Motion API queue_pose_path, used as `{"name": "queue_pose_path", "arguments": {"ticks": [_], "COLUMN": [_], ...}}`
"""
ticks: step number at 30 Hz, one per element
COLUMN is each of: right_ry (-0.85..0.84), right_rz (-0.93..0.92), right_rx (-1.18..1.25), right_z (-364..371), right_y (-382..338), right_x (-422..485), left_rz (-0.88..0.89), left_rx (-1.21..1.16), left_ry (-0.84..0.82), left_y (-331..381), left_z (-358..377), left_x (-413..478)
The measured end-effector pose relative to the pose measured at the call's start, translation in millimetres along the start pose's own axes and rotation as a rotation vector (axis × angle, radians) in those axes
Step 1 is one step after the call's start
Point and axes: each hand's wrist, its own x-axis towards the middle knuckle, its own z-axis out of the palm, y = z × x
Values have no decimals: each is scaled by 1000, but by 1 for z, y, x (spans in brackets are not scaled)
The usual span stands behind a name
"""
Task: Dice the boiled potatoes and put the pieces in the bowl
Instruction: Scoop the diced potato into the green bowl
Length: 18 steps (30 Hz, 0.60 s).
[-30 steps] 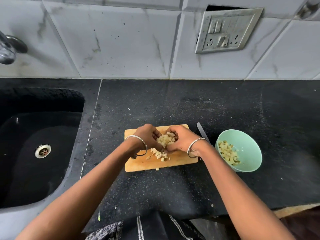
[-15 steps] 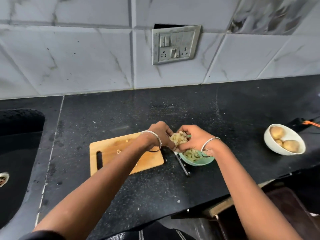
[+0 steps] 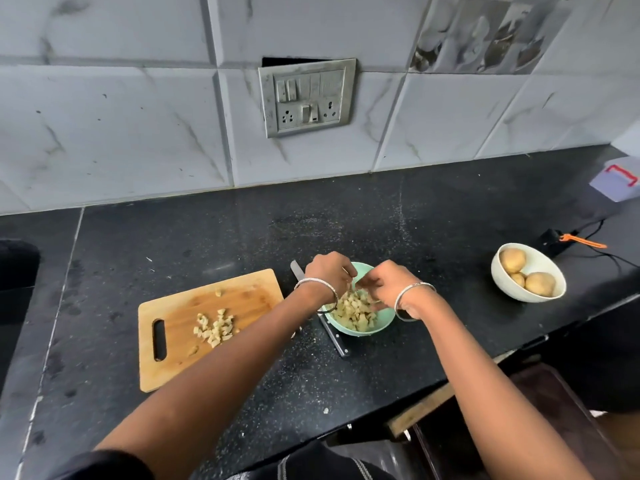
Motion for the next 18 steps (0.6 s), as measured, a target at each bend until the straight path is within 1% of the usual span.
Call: {"name": "queue_pose_path", "arguments": {"ticks": [2,4,5,6,7,8,9,10,12,15,18], "right_ry": [184,348,365,320,238,169,146,169,284,354,414], "right_rz": [-2,-60,-94,-111,-100,-68,-44,-40,-57,-101,-162], "right_rx": [40,-13,-81,-170,-260,-319,-331,-316,-255,-179,-66], "right_z": [-3,-3,-1,0,1,3,4,4,3,4,16], "right_y": [-2,-6,-8,-10,-11,-11,-10,-10,-9,-13,-23], "right_x": [0,-6,-8,-11,-14,-15,-15,-15,-16,-20,-26], "left_rz": [12,49,69,88,106,135,164,185,222,249,310], "left_rx": [-39,-69,-61,-32,5,41,71,100,124,2,-51], "left_ry": [62,79,78,81,92,112,127,137,152,191,251], "left_y": [1,1,1,1,1,0,-1,-2,-6,-11,-19], "left_z": [-4,-4,-3,-1,1,4,7,10,18,21,16], "left_x": [0,-1,-3,-4,-5,-7,-8,-9,-10,-15,-24]}}
